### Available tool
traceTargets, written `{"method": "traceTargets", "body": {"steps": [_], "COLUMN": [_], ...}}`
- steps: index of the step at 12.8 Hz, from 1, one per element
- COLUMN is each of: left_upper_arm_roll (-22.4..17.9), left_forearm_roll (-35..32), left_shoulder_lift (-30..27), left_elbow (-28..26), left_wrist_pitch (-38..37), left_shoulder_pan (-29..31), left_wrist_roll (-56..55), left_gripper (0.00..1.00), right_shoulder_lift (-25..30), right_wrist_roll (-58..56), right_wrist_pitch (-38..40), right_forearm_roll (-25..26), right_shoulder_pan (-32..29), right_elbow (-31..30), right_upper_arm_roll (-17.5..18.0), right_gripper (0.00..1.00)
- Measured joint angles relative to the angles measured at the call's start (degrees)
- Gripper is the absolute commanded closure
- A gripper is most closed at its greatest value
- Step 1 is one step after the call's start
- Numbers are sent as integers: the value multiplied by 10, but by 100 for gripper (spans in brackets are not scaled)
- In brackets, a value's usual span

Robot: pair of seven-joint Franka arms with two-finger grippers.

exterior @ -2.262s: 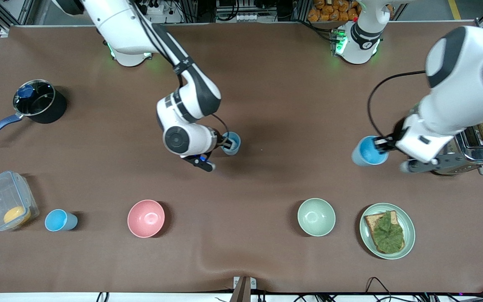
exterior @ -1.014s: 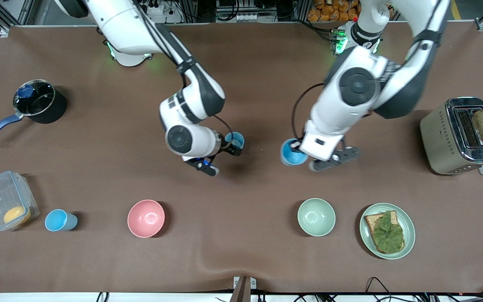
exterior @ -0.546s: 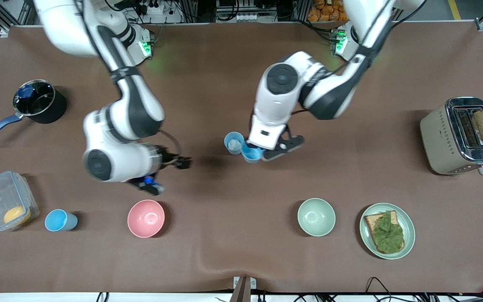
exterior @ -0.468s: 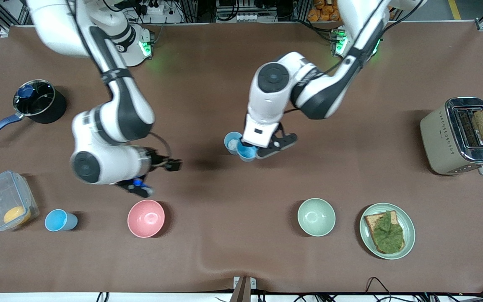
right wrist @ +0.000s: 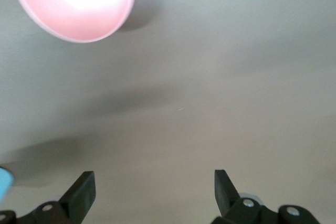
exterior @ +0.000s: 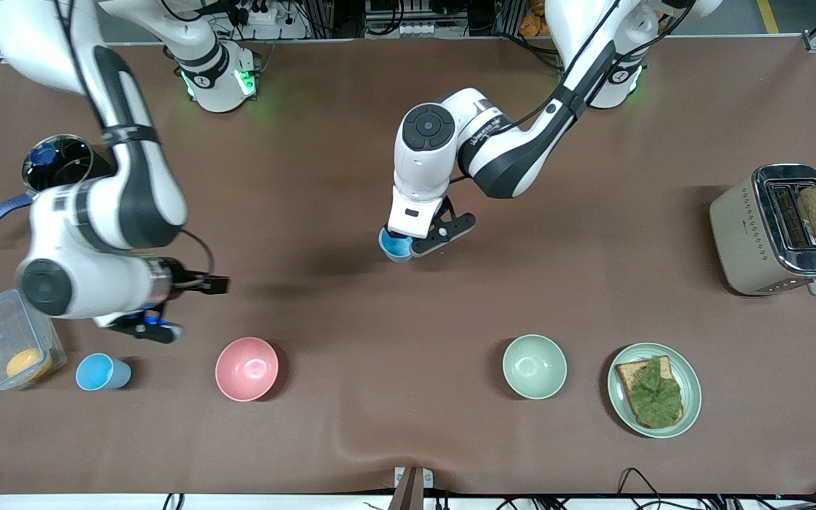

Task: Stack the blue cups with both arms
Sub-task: 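Lower the left gripper's cup onto the placed cup while the right gripper withdraws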

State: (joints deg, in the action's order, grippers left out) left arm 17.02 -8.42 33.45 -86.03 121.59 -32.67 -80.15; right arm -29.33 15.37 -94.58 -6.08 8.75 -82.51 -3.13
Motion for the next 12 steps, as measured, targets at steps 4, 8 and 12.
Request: {"method": "traceTargets", "body": {"steps": [4, 8, 12], "left_upper_arm_roll": [0, 0, -5], "left_forearm_roll": [0, 0, 0], "left_shoulder_lift": [12, 31, 33], "left_elbow": [-13, -15, -10], "left_wrist_pitch": [8, 21, 25], "left_shoulder_pan": [-13, -31, -29], "left_wrist_roll": [-1, -12, -13], "left_gripper": [100, 99, 0], "right_shoulder_lift": [107, 231, 281], "right_wrist_roll": [-67, -70, -84], "right_wrist_pitch": [-102, -51, 5], "right_forearm_roll": [59, 66, 68], "right_shoulder_pan": [-47, -55, -66], "right_elbow": [-113, -183, -169], "right_upper_arm_roll": [-1, -19, -29], "right_gripper": [0, 0, 0]}}
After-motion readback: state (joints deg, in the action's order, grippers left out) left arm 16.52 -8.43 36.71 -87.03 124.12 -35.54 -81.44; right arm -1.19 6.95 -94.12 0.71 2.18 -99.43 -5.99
